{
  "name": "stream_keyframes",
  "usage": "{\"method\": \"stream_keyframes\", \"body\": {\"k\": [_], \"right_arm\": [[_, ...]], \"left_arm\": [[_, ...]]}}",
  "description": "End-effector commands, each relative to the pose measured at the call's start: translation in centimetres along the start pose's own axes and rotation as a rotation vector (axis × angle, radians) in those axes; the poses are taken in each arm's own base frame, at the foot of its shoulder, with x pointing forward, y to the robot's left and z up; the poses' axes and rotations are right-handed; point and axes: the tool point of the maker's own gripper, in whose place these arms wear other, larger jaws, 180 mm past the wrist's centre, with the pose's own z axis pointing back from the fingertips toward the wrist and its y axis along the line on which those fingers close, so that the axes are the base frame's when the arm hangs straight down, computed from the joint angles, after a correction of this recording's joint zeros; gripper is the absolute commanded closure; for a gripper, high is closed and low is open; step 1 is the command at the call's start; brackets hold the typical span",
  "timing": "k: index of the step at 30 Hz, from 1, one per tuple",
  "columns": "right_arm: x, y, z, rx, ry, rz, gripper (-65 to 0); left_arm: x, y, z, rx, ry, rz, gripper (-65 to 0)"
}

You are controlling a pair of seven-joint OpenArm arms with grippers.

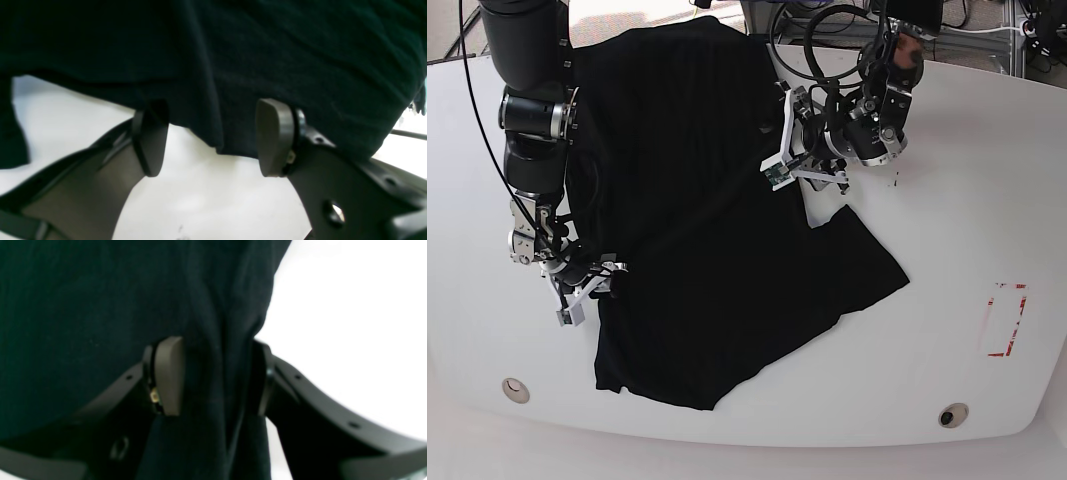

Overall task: Layout the t-shirt on the table in an organized manner, then fold the t-shirt properly
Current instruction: 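Grasp the shirt's side edge with the left gripper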

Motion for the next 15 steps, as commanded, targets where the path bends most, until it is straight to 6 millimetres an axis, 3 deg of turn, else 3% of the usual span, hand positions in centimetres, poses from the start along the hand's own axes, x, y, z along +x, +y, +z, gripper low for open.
{"method": "stream_keyframes", "body": {"k": [1,12,15], "right_arm": [[1.3,-0.4,0.3,-0.007,-0.012,0.014,-28.7],[1.3,-0.5,0.4,-0.007,-0.015,0.008,-28.5],[1.4,-0.4,0.4,-0.005,-0.016,0.009,-28.5]], "left_arm": [[0.2,0.1,-0.2,-0.009,-0.009,0.001,-38.6],[-1.7,0.7,-1.1,-0.024,0.051,0.019,-38.2],[-1.7,0.9,-1.0,-0.02,0.054,0.017,-31.8]]}}
